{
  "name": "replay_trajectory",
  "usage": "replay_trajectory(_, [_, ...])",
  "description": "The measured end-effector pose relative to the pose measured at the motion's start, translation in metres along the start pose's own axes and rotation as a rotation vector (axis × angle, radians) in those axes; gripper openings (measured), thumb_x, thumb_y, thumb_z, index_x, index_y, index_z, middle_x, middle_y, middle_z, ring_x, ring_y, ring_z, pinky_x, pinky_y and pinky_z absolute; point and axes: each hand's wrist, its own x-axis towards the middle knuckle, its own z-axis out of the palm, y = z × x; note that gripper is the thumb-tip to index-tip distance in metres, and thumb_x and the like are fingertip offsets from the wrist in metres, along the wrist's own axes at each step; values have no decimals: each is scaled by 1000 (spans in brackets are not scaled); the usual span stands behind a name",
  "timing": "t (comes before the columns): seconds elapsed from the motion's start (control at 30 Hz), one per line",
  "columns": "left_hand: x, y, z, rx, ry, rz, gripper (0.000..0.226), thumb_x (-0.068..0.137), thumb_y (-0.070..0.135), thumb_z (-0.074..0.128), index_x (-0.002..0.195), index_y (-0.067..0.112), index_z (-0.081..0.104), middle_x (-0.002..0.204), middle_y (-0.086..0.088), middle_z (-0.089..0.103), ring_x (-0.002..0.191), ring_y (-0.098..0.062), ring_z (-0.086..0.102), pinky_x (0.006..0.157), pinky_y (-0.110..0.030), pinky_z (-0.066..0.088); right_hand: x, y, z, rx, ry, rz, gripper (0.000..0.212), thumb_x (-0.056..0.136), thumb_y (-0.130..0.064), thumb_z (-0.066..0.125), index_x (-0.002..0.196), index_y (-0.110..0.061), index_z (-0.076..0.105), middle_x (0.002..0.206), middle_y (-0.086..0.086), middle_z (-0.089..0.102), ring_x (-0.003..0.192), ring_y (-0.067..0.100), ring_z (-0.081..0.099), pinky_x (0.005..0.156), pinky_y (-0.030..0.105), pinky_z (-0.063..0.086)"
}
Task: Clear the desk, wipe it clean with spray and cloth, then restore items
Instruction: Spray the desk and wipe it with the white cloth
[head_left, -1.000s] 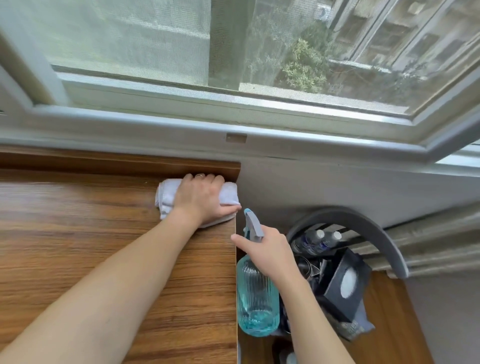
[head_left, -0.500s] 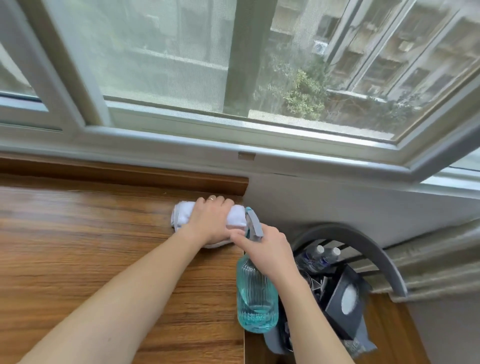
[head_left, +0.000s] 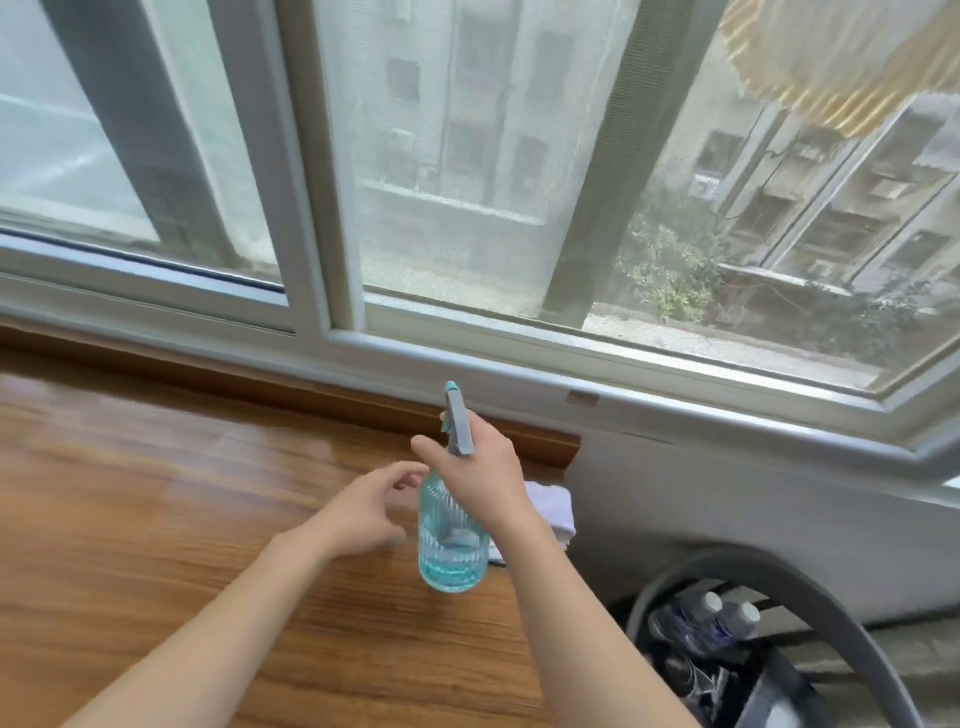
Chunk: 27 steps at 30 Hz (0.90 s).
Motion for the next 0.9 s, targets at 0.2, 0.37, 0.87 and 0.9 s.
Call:
replay_trajectory(0.2, [-2, -14, -13, -134, 5, -40, 77, 59, 28, 93, 118, 50, 50, 104, 31, 64, 95, 22, 54, 78, -4, 43, 31, -9, 39, 34, -18, -60, 33, 90, -47, 73, 83, -25, 49, 77, -9, 52, 69, 8, 46, 67, 29, 41])
replay_trajectory(0.37, [9, -20, -19, -145, 102, -64, 81, 58, 32, 93, 122, 51, 46, 102, 28, 64, 97, 8, 60, 80, -17, 47, 49, -5, 57, 31, -33, -113, 31, 88, -46, 75, 98, -26, 54, 85, -10, 57, 77, 10, 53, 73, 30, 46])
replay_trajectory(0.87, [62, -19, -22, -80, 309, -52, 81, 57, 40, 91, 127, 35, 52, 117, 12, 69, 112, -17, 63, 87, -31, 46, 83, 22, 49, -24, -12, -96, 62, 75, -32, 87, 131, -27, 61, 117, -9, 54, 109, 12, 57, 99, 37, 49])
replay_trajectory(0.9, [63, -20, -20, -85, 314, -55, 81, 57, 40, 91, 128, 36, 51, 116, 12, 69, 111, -17, 63, 88, -31, 46, 83, 23, 49, -25, -7, -92, 61, 75, -34, 88, 130, -26, 62, 116, -8, 54, 108, 12, 56, 98, 36, 49])
